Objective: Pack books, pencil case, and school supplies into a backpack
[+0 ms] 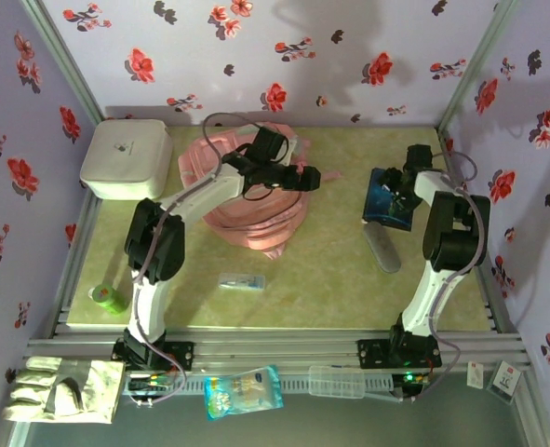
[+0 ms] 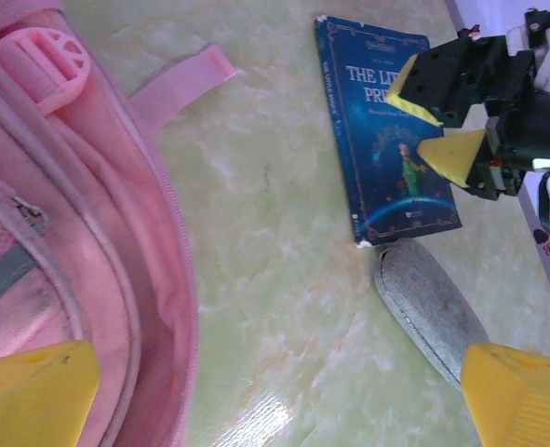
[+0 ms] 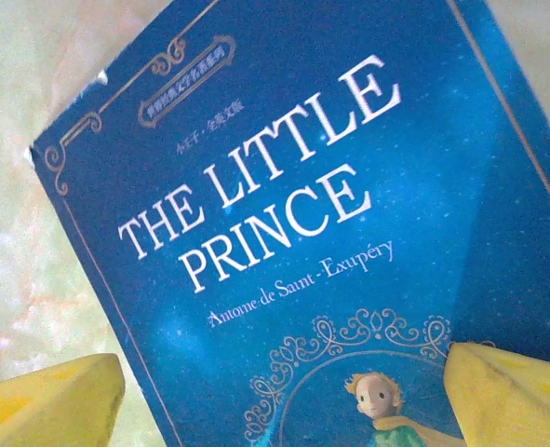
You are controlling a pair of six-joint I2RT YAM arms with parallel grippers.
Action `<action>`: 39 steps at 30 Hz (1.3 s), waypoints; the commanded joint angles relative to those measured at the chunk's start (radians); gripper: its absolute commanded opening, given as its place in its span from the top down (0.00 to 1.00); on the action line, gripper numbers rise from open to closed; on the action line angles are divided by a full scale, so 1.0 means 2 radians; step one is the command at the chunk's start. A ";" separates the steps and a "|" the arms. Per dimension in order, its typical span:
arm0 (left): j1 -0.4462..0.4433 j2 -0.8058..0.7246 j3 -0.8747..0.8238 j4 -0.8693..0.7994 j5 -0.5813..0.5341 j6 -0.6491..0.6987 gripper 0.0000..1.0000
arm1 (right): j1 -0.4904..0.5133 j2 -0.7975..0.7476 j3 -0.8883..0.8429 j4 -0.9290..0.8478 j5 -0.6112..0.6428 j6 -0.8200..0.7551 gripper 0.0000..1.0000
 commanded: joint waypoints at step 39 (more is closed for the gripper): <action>-0.081 0.198 0.221 -0.121 -0.090 0.066 0.32 | 0.070 -0.138 -0.158 -0.013 0.020 0.001 0.40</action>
